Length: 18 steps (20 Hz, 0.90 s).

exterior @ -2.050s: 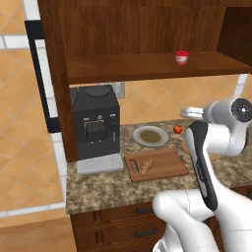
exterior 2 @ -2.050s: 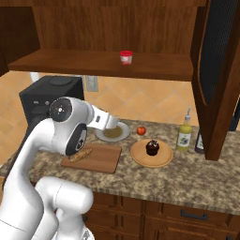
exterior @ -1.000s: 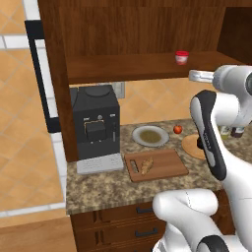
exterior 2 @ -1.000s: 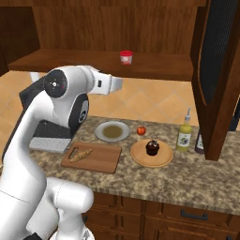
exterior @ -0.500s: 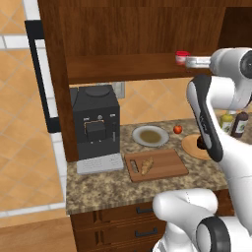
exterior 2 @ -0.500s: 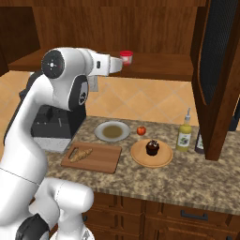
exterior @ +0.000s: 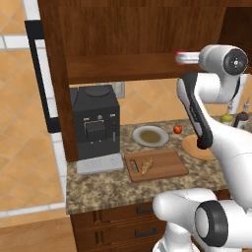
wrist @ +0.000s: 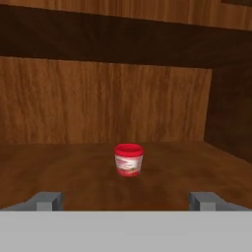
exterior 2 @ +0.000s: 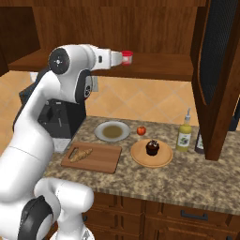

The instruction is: From the different types of pastries on the counter, select a croissant and place it on the cutting board. Then retrieve a jar of jam from the cabinet and place it alongside the croissant on the cutting board.

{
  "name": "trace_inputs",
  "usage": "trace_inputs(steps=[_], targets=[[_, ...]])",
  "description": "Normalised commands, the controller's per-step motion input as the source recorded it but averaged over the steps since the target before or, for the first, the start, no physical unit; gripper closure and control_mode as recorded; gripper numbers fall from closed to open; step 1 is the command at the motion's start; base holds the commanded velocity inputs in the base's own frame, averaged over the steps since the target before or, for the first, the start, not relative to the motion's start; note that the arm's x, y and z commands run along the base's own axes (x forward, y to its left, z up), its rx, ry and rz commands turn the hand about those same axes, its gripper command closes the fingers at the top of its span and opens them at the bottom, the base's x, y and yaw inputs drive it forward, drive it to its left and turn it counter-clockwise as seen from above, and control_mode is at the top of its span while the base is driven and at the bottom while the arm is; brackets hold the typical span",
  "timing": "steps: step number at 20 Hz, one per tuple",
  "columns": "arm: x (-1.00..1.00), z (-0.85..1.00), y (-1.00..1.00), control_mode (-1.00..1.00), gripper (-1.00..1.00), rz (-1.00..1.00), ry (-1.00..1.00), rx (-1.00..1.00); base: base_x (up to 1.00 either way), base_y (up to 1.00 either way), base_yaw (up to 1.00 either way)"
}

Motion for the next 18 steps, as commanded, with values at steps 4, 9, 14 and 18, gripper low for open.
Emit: trace_inputs(steps=[4, 9, 14, 18], targets=[[0.54, -0.34, -0.11, -1.0, -1.0, 0.02, -0.13, 0.0, 0.0, 0.0, 0.0], [0.45, -0.18, 0.0, -1.0, -1.0, 0.01, -0.04, 0.0, 0.0, 0.0, 0.0], [0.2, -0.12, -0.05, -1.0, -1.0, 0.01, -0.02, 0.0, 0.0, 0.0, 0.0], [0.21, 0.0, -0.27, -1.0, -1.0, 0.0, 0.01, 0.0, 0.0, 0.0, 0.0]])
